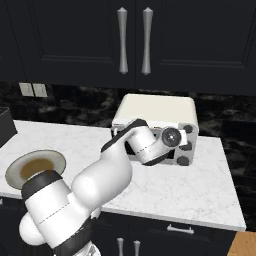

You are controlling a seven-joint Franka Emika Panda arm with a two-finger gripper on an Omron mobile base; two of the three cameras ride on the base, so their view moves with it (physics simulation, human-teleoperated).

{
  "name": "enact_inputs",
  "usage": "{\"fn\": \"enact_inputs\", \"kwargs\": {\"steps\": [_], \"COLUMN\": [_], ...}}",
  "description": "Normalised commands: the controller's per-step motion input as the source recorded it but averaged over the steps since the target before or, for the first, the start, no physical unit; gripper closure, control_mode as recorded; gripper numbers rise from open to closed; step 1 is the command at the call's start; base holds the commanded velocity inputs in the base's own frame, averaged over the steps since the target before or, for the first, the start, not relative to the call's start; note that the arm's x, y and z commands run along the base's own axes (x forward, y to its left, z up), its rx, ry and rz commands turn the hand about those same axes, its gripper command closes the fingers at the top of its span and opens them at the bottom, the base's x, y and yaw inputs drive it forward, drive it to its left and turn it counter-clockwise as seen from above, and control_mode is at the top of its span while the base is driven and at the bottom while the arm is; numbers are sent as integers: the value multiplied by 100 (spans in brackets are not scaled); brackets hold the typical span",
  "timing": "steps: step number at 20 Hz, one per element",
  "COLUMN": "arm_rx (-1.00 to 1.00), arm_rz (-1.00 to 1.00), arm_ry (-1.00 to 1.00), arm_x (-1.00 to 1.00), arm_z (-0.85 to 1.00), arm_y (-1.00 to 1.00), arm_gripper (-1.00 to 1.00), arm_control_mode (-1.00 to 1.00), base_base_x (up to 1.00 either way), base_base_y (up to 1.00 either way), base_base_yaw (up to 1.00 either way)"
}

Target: Pick up the kebab skewer and baguette bread, and place them inside the toaster oven. Close the toaster oven door and start by setting the timer.

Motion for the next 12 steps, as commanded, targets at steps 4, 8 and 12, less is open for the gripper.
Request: {"fn": "enact_inputs", "kwargs": {"steps": [4, 8, 12], "arm_rx": [0, 0, 0], "arm_rz": [0, 0, 0], "arm_ry": [-3, -2, -1], "arm_x": [49, 46, 48], "arm_z": [2, 3, 1], "arm_y": [40, 38, 38], "arm_gripper": [-100, -100, -100], "arm_control_mode": [-100, -100, -100], "base_base_x": [0, 0, 0], "base_base_y": [0, 0, 0], "base_base_yaw": [0, 0, 0]}}
